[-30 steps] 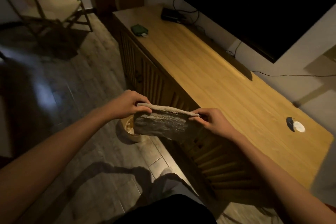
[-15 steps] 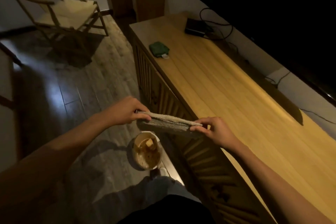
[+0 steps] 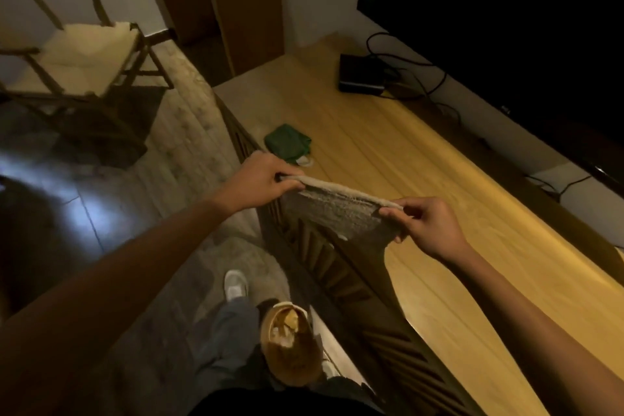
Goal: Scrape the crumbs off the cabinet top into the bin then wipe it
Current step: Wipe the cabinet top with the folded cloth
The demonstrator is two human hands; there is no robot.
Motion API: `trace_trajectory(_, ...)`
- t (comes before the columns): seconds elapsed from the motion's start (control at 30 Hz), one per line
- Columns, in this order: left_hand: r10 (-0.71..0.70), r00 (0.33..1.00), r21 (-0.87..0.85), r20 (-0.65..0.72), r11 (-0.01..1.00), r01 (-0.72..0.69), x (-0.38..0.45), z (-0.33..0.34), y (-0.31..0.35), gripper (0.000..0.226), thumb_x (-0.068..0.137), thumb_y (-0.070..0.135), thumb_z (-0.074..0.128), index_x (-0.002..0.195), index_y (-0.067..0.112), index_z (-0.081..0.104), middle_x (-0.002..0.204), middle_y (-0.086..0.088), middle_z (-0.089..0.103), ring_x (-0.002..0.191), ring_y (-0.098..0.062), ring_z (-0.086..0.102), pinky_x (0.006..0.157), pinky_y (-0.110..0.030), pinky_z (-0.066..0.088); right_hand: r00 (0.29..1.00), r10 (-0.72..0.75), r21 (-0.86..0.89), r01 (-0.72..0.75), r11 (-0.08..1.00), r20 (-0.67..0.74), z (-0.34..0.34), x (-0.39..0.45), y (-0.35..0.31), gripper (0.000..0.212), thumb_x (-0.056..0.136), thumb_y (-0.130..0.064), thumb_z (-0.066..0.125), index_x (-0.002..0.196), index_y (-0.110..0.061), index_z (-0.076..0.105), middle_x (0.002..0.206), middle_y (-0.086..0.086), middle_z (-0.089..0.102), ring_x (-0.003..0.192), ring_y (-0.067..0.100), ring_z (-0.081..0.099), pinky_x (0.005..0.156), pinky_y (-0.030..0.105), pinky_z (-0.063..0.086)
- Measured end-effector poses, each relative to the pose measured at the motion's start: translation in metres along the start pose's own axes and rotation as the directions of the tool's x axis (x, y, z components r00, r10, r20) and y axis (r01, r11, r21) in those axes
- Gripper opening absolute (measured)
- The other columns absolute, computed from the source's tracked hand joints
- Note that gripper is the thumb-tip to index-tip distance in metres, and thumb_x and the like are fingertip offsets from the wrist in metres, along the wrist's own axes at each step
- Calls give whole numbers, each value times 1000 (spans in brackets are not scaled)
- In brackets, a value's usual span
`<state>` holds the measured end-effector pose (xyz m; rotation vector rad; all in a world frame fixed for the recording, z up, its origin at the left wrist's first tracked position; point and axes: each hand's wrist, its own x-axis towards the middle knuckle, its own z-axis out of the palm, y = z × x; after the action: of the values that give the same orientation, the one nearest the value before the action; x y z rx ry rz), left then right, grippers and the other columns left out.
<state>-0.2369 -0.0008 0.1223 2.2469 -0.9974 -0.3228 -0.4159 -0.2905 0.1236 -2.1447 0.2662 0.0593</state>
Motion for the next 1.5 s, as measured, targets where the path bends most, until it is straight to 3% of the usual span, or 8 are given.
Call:
trace_trajectory(0.33,272,935,-13,228,961,-276,249,-65,-77,28,93,27,66,118,16,72,100,-1,76,79,-4,64,65,1,39,908,230,-67,-269,961,-351,-24,165,-24,9,92,-39,68,101,-38,70,79,-14,71,63,8,68,48,16,51)
trace_trajectory(0.43,377,892,-23,249,923,-384,315,-69,-85,26,94,21,64,117,13,72,85,5,69,66,9,58,59,-2,37,848,274,-101,-354,930,-454,-36,208,-25,21,95,-36,65,113,-28,72,86,-19,66,74,6,67,58,20,51)
trace_trajectory(0.6,492,836,11,243,860,-510,387,-62,-112,27,96,28,57,118,21,72,91,-2,75,74,-15,65,62,-26,47,751,278,-159,-452,878,-599,-39,260,-15,28,98,-31,64,123,-20,70,106,-4,72,92,7,64,71,20,50)
trace_trajectory(0.77,504,798,47,331,836,-547,371,-39,-185,32,90,22,61,122,19,67,80,-4,72,57,-8,57,58,-27,50,776,269,-219,-460,861,-571,26,271,9,28,97,-26,65,124,-20,72,110,-1,77,87,8,71,77,24,54)
trace_trajectory(0.97,461,676,49,575,805,-591,305,-3,-273,57,90,9,65,143,21,49,148,5,47,85,-22,73,69,-40,61,817,316,-234,-467,853,-483,135,246,43,35,88,-6,76,121,-18,75,124,0,73,107,20,73,93,31,55)
trace_trajectory(1.17,519,681,54,516,774,-631,294,3,-285,64,83,1,70,141,18,49,145,-1,53,129,-26,55,99,-46,52,793,281,-268,-479,836,-541,167,238,50,41,85,-5,77,125,-17,74,129,-4,70,103,21,61,82,29,54)
trace_trajectory(1.33,524,684,132,507,737,-662,290,-3,-287,65,73,4,78,134,17,59,137,0,60,130,-34,52,84,-44,57,800,268,-374,-510,775,-537,170,232,47,42,90,-16,75,131,-26,70,134,-15,66,105,16,53,71,20,45)
trace_trajectory(1.5,426,714,180,556,777,-603,278,-4,-285,65,86,12,65,147,21,43,151,5,44,141,-31,39,101,-50,49,839,359,-396,-518,758,-409,169,223,42,51,97,-25,61,147,-32,53,153,-15,48,120,25,51,87,40,49)
